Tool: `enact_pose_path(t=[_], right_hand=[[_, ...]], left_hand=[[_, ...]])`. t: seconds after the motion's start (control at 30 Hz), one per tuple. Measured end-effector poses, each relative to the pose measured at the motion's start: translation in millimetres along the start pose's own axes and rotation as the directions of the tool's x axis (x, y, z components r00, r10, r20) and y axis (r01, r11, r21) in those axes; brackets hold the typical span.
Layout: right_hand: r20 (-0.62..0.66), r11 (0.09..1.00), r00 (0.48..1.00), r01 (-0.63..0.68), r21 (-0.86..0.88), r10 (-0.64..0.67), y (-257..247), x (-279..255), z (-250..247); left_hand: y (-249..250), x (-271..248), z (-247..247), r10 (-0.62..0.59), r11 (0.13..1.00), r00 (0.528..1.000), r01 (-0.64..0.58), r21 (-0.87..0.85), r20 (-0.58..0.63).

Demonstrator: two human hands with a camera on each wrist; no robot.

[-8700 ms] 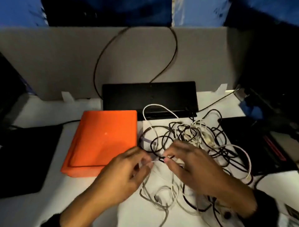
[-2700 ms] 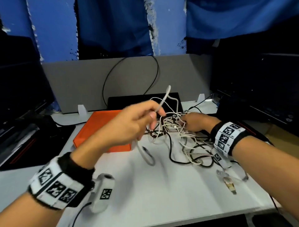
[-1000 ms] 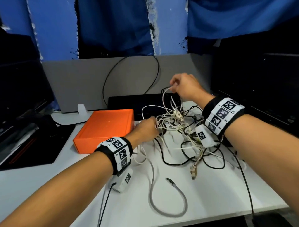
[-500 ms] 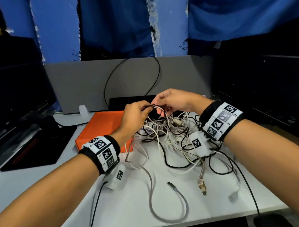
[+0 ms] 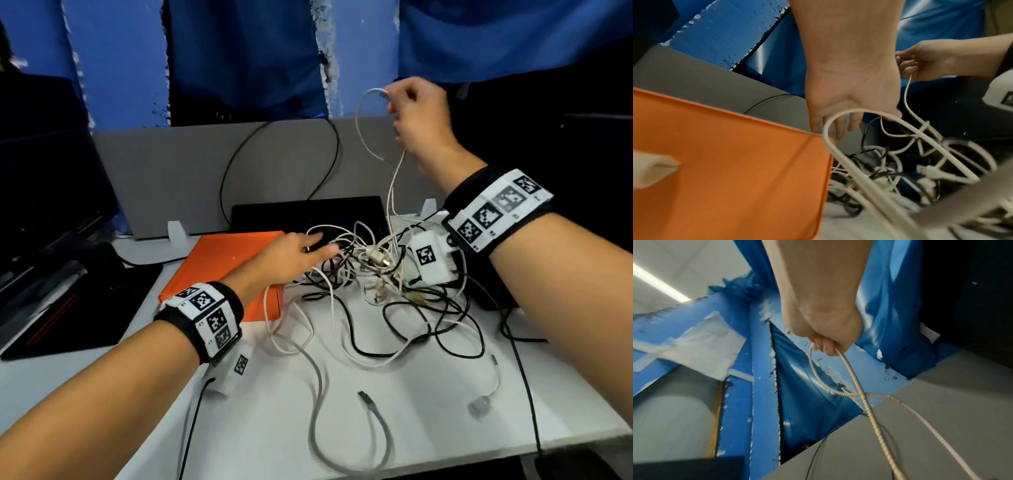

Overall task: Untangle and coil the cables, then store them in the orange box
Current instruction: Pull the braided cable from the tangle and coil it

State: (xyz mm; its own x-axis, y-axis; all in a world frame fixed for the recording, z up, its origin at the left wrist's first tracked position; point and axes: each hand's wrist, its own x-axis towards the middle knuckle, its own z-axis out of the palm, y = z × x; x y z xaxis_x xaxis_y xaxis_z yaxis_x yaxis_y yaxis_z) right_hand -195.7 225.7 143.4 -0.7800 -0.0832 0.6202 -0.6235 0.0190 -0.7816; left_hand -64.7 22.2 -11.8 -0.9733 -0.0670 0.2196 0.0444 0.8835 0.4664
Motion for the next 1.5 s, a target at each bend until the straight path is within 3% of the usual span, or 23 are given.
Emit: enact_pose_path(t=[0.07,0.13,0.17,0.23,0.33,0.4,0.47,0.53,0.6,0.67,0.73,0.77,0.8,0.87,0.93,0.97,1.07,1.23,1.3,1.37,1.43,1.47,1.5], right_hand=[[0.201,0.999,0.979,0.037,-0.021,-0.032,-11.8,-14.2,4.3],[0.357,0.998,0.934,-0.013,0.069,-0.013,-23.9,-28.6,12.2],[0.411,0.990,0.912,-0.066,0.128,0.008,-30.0,-34.7,16.3],[0.523,0.955,0.849,-0.209,0.209,0.072,-39.9,-46.3,26.3],[0.654,0.912,0.747,-0.344,0.225,0.120,-54.1,-64.9,39.5],[0.617,0.896,0.780,-0.342,0.282,0.104,-63.0,-65.2,43.6],[0.431,0.932,0.902,-0.165,0.321,0.011,-70.6,-53.3,40.5],[0.234,0.980,0.959,0.124,0.159,-0.159,-73.0,-35.2,32.2],[0.206,0.961,0.957,0.234,-0.148,-0.202,-70.4,-26.7,19.9],[0.300,0.813,0.951,0.234,-0.533,-0.077,-62.0,-27.7,9.4],[0.363,0.529,0.930,0.280,-0.801,0.057,-53.5,-42.1,5.9],[0.392,0.462,0.920,0.335,-0.821,0.029,-51.0,-52.2,7.4],[0.439,0.487,0.897,0.408,-0.772,-0.054,-49.2,-64.4,11.1],[0.527,0.662,0.824,0.515,-0.545,-0.208,-53.4,-92.4,20.1],[0.570,0.819,0.792,0.467,-0.333,-0.219,-56.2,-112.7,29.5],[0.577,0.843,0.788,0.447,-0.298,-0.214,-55.7,-116.3,33.0],[0.496,0.822,0.814,0.486,-0.298,-0.301,-54.3,-98.3,31.0],[0.168,0.853,0.926,0.378,-0.360,-0.340,-54.2,-33.5,-3.1],[0.216,0.801,0.932,0.361,-0.478,-0.291,-41.0,-23.0,-7.6],[0.301,0.672,0.929,0.366,-0.644,-0.217,-28.1,-32.9,-5.0],[0.361,0.521,0.872,0.488,-0.700,-0.331,-25.0,-64.9,-1.7],[0.424,0.489,0.788,0.612,-0.622,-0.446,-28.2,-90.3,1.1],[0.549,0.469,0.654,0.756,-0.457,-0.520,-31.5,-119.8,4.0]], left_hand=[[15.8,0.6,-7.0,-0.042,0.993,0.984,0.022,-0.116,-0.175],[35.9,-2.7,-13.6,0.017,0.969,0.925,-0.109,-0.221,-0.381],[45.1,-4.5,-16.1,0.070,0.942,0.906,-0.199,-0.272,-0.418],[62.0,-6.7,-16.7,0.164,0.878,0.912,-0.309,-0.366,-0.375],[71.5,-1.4,-4.7,0.198,0.840,0.950,-0.292,-0.457,-0.244],[66.7,1.5,2.5,0.165,0.812,0.966,-0.249,-0.528,-0.201],[58.6,0.2,2.3,0.136,0.809,0.973,-0.219,-0.545,-0.188],[52.3,-6.8,-6.3,0.099,0.764,0.977,-0.196,-0.615,-0.189],[46.8,-13.4,-17.6,0.052,0.706,0.974,-0.192,-0.682,-0.220],[43.4,-22.7,-30.6,0.021,0.658,0.962,-0.219,-0.720,-0.274],[42.9,-32.8,-43.9,0.010,0.627,0.951,-0.247,-0.739,-0.309],[44.1,-37.1,-50.0,0.010,0.623,0.951,-0.247,-0.742,-0.308],[46.5,-40.8,-54.7,0.015,0.626,0.954,-0.242,-0.741,-0.298],[53.8,-45.5,-61.6,0.024,0.641,0.958,-0.235,-0.730,-0.287],[61.3,-47.7,-67.1,0.017,0.640,0.947,-0.258,-0.723,-0.322],[63.1,-47.6,-69.6,0.003,0.642,0.936,-0.272,-0.717,-0.353],[57.7,-46.6,-72.6,-0.037,0.689,0.930,-0.242,-0.683,-0.367],[36.1,-47.4,-56.3,-0.035,0.693,0.966,-0.161,-0.702,-0.256],[35.3,-47.5,-57.1,-0.059,0.664,0.960,-0.168,-0.729,-0.274],[35.3,-49.0,-63.3,-0.067,0.641,0.955,-0.182,-0.746,-0.290],[34.7,-52.1,-71.3,-0.057,0.655,0.952,-0.191,-0.731,-0.300],[34.6,-54.4,-75.5,-0.058,0.665,0.950,-0.191,-0.722,-0.305],[34.5,-56.4,-80.3,-0.065,0.678,0.947,-0.191,-0.710,-0.316]])
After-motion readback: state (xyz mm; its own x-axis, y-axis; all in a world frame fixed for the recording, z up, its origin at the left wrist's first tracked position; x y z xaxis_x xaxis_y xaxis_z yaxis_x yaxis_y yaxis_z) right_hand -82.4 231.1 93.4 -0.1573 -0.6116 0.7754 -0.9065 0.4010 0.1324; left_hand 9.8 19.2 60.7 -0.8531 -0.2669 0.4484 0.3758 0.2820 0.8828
